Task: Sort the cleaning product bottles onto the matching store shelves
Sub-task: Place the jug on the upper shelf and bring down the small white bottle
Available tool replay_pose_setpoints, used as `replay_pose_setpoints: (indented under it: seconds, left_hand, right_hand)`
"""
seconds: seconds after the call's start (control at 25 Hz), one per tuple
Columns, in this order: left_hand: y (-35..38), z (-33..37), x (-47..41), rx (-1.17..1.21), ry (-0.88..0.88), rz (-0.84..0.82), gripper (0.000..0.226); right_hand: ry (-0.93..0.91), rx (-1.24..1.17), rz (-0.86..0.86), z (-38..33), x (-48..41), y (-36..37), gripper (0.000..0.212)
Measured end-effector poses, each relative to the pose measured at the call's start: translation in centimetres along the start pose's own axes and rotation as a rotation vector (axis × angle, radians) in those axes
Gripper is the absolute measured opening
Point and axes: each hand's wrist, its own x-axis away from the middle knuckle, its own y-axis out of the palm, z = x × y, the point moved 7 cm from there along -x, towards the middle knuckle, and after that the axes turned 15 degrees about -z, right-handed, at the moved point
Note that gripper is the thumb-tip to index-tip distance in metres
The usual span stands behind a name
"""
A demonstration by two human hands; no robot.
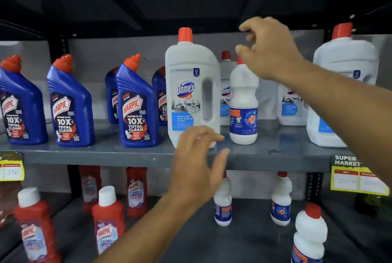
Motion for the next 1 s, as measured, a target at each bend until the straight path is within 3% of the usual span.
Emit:
replay_pose_setpoints:
  seconds: [0.08,0.12,0.24,0.32,0.4,0.52,0.76,1.0]
  left_hand:
    - [4.3,0.9,-1.9,0.054,-0.142,-0.362,0.044]
    - [5.8,1.0,-2.9,0.068,-0.24,-0.463,0.05]
    - [9.2,-0.4,-5.5,0.12,-0.526,-0.57,0.075]
    - [10.6,-1.9,-6.3,0.211,-0.667,-0.546,0.083]
    - [11.1,-2.7,-6.9,0.232,-0.702,-0.489,0.071]
    - [10.6,-2.5,-6.6,0.201,-0.678,-0.426,0.054]
    - [7.1,2.0,-3.4,0.207,-0.492,-0.351,0.056]
    - [6.2,3.4,7.9,0.47,-0.473,-0.293,0.045]
  right_hand:
    - [0.137,-0.088,-0.133,2.7,-1.0,0.7,0.06]
    - [0.214,-0.135,-0.239,3.8,-1.2,1.7,0.068]
    - [0.278,-0.29,-0.442,5.0,-0.9,4.4,0.067]
    - [0.234,-0.313,-0.415,5.1,-0.8,5.0,0.058]
    - [0.232,-0.322,-0.335,5.3,-0.4,4.6,0.058]
    - [0.245,-0.36,-0.265,5.3,0.8,3.6,0.058]
    - [0.194,-0.319,-0.254,2.4,4.5,-1.6,0.042]
    - [0.067,-0.221,-0.347,-2.5,15.1,-1.7,0.06]
